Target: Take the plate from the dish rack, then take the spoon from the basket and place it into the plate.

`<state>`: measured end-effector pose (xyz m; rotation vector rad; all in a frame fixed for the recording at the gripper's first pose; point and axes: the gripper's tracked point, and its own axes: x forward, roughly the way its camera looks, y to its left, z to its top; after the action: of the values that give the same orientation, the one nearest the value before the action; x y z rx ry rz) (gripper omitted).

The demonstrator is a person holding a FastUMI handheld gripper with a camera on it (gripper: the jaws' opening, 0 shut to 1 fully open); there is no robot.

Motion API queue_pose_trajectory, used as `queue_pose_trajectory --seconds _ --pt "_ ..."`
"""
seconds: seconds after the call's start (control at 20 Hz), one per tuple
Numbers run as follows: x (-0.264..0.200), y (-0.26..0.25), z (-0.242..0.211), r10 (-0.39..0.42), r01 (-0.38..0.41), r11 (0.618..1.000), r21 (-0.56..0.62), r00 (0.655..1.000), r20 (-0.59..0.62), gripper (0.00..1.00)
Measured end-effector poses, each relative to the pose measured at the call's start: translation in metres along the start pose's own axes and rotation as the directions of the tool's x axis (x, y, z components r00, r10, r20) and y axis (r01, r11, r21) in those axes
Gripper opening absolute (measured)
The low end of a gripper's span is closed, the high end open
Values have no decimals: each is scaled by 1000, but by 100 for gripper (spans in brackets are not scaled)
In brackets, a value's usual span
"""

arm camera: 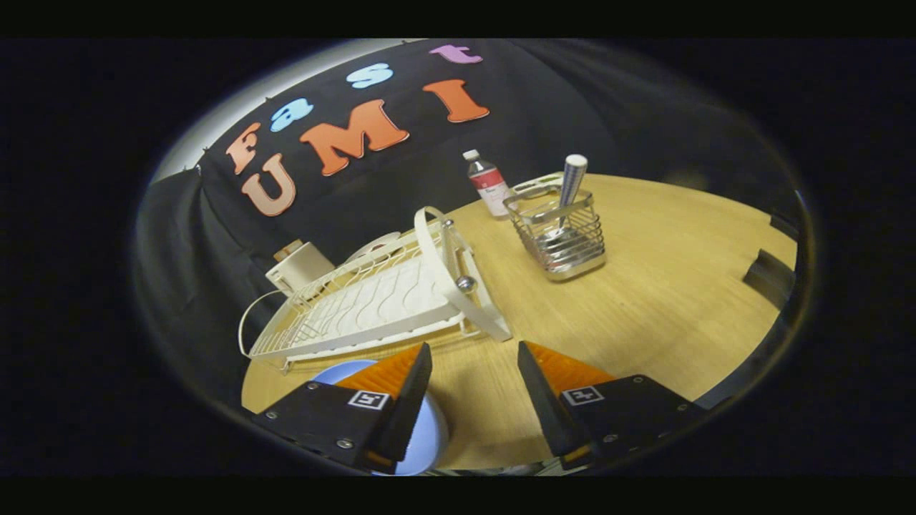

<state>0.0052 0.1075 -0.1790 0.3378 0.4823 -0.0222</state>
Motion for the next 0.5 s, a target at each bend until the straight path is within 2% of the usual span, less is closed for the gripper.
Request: queue_pose_trajectory --seconds 0.05,0.15,0.25,0.5 --pt "0 -9 11 -24 25 1000 -14 999 30 82" --pt "-3 -24 31 -66 70 997 -44 995 81 92" --pt "-8 -34 48 -91 100 993 -70 988 122 97" --pt "-11 -48 94 -127 155 982 -108 966 227 99"
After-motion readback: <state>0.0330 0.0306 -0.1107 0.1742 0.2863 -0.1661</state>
